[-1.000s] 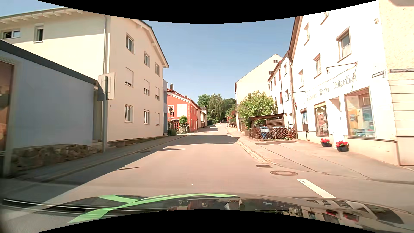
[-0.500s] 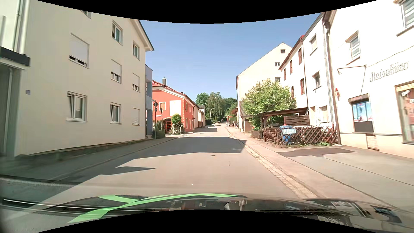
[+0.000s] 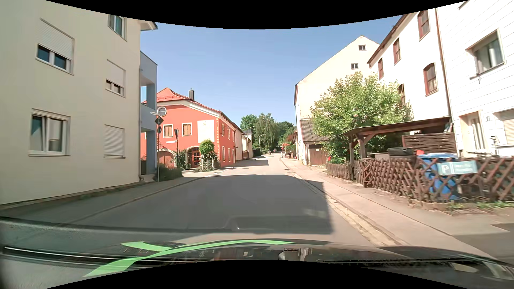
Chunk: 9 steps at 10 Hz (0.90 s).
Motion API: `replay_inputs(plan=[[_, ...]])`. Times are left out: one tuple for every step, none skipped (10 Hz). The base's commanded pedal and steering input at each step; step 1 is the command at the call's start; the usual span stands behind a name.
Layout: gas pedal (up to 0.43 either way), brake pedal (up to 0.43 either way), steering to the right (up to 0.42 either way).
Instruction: Follow the waypoints while adhering to traffic rules and regulations
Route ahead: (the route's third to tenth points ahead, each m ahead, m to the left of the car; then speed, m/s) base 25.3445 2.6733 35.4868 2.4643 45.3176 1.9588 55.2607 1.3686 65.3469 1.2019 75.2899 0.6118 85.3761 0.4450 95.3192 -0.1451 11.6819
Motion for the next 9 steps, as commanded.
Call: replay_inputs(plan=[[0.15,0.0,0.0],[0.15,0.0,0.0],[0.138,0.0,0.0],[0.138,0.0,0.0],[0.13,0.0,0.0],[0.118,0.0,0.0],[0.11,0.0,0.0],[0.11,0.0,0.0],[0.11,0.0,0.0]])
